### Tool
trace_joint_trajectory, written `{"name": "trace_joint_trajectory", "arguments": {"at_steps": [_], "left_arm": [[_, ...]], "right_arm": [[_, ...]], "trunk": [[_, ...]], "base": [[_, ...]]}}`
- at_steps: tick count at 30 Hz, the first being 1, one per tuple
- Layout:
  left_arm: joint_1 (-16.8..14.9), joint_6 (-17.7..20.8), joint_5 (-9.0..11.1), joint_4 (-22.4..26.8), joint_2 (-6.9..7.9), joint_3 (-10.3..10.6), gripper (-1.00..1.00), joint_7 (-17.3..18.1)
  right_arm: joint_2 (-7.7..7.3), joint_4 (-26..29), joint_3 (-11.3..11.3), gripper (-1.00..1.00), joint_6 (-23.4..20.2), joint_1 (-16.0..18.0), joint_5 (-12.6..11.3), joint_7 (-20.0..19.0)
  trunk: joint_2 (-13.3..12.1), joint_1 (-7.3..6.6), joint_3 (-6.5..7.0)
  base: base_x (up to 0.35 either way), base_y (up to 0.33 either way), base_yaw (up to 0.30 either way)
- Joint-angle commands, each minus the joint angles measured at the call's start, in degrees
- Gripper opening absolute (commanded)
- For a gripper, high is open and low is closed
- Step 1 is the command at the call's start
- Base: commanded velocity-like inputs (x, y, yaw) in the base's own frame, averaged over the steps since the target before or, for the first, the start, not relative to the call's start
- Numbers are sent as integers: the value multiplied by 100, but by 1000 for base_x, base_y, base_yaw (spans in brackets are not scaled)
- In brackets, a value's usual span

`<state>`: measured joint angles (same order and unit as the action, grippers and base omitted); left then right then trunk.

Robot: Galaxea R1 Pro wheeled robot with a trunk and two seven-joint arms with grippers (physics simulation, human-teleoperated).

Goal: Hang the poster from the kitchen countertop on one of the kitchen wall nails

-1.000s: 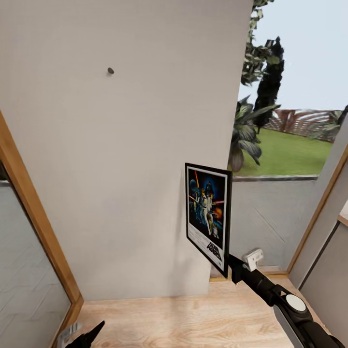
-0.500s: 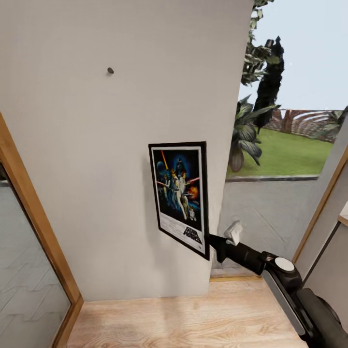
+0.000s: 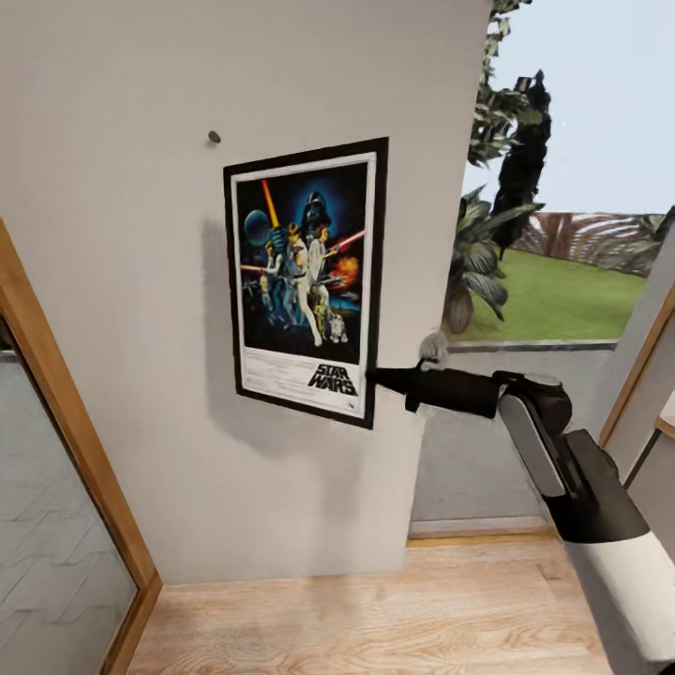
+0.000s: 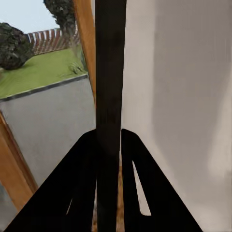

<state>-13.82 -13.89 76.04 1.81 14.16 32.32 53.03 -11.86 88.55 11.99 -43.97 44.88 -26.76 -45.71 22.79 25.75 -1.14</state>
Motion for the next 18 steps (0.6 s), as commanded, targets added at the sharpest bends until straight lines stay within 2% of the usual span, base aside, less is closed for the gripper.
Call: {"name": "trace_joint_trajectory", "arguments": {"at_steps": [1,2,5,7,8,9,10,11,14,17,18], "left_arm": [[-4,-35,34,1,1,48,100,5],[-5,-35,34,0,0,47,100,2],[-5,-35,34,2,0,46,100,4],[-3,-35,34,2,1,46,100,5],[-3,-35,31,3,0,50,100,6],[-5,-35,29,3,0,52,100,6],[-3,-35,28,3,0,52,100,8],[-3,-40,26,4,-1,49,100,12],[-3,-43,25,4,3,47,100,21],[-1,-43,25,4,6,46,100,26],[-1,-44,25,4,7,46,100,32]], "right_arm": [[4,-2,5,-100,-121,137,-69,3],[34,-5,5,-100,-282,349,-211,-1],[102,-16,5,-100,-478,635,-475,0],[214,-103,5,-100,-619,1047,-794,7],[500,-491,5,-100,-690,1596,-967,13],[622,-698,5,-100,-704,1773,-1002,10],[668,-793,5,-100,-708,1841,-1015,6],[792,-1142,5,-100,-718,2082,-1050,-4],[915,-1563,5,-100,-718,2320,-1094,-118],[949,-1877,5,-100,-715,2478,-1178,-312],[958,-2099,5,-100,-712,2568,-1217,-481]], "trunk": [[12,3,-13],[12,3,-13],[12,3,-13],[12,3,-13],[12,3,-13],[12,3,-13],[12,3,-13],[12,3,-13],[12,3,-13],[12,3,-13],[12,3,-13]], "base": [[0,0,0],[0,0,0],[0,0,0],[0,0,0],[0,0,0],[0,0,0],[0,0,0],[0,0,0],[0,0,0],[0,0,0],[0,0,0]]}}
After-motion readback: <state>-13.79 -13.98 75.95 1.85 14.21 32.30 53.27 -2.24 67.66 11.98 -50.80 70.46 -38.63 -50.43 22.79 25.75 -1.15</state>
